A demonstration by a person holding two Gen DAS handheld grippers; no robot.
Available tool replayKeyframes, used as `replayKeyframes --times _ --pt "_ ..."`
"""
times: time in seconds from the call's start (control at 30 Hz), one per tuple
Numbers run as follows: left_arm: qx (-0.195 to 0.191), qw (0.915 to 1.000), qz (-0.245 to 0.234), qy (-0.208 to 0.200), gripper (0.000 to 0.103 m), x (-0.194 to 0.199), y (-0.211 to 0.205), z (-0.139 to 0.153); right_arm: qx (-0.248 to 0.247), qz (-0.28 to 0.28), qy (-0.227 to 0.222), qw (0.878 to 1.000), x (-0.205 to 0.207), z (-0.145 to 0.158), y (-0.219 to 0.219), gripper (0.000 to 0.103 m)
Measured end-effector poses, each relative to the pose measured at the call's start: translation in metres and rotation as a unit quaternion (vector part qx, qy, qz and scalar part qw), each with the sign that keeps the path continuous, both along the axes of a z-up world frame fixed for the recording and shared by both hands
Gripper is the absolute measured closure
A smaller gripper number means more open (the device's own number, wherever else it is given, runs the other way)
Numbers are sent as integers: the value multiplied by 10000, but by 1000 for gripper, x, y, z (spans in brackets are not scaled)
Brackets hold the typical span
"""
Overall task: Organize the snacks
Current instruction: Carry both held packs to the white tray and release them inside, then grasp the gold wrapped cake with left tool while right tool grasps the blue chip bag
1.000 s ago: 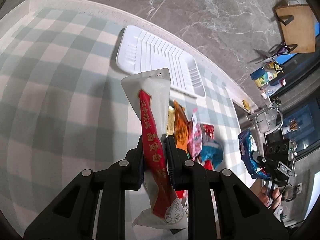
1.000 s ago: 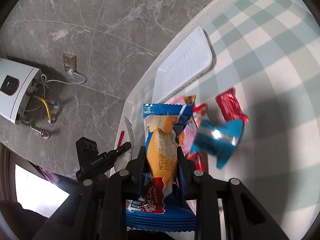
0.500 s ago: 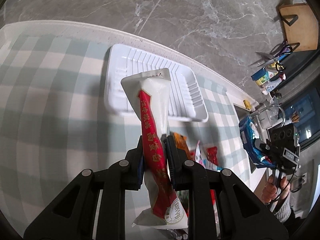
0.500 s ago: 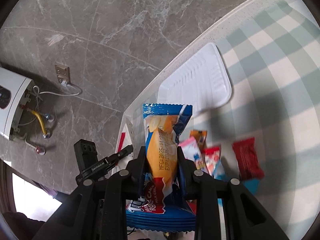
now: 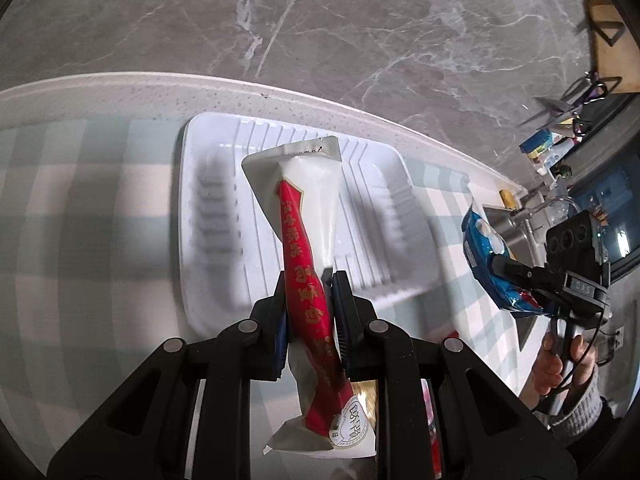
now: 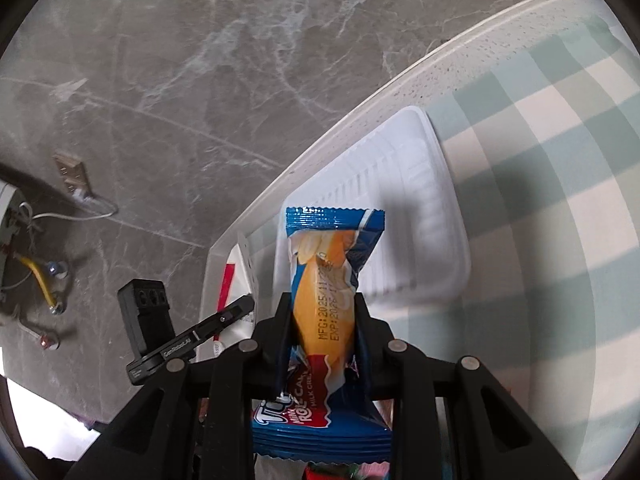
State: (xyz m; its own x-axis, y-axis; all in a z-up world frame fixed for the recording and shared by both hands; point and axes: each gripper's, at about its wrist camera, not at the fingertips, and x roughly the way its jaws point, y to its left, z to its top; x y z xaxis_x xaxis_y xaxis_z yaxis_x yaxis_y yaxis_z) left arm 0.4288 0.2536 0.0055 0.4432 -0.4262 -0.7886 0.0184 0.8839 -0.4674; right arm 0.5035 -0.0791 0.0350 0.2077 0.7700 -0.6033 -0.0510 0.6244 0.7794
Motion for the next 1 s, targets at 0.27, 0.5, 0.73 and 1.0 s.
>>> replayKeyframes --times 0.27,0.5,0.73,1.0 --pt "256 9996 -22 62 85 62 2 -21 -347 54 126 9993 44 -22 21 72" --pt "501 9986 174 90 85 100 6 -40 -804 78 19 9967 64 -30 35 67" --pt "649 9971 386 116 85 116 21 -49 -1163 115 -134 9931 66 -27 40 52" --pt "552 9977 372 -93 85 80 22 -32 -1121 154 -266 9932 42 -7 36 48"
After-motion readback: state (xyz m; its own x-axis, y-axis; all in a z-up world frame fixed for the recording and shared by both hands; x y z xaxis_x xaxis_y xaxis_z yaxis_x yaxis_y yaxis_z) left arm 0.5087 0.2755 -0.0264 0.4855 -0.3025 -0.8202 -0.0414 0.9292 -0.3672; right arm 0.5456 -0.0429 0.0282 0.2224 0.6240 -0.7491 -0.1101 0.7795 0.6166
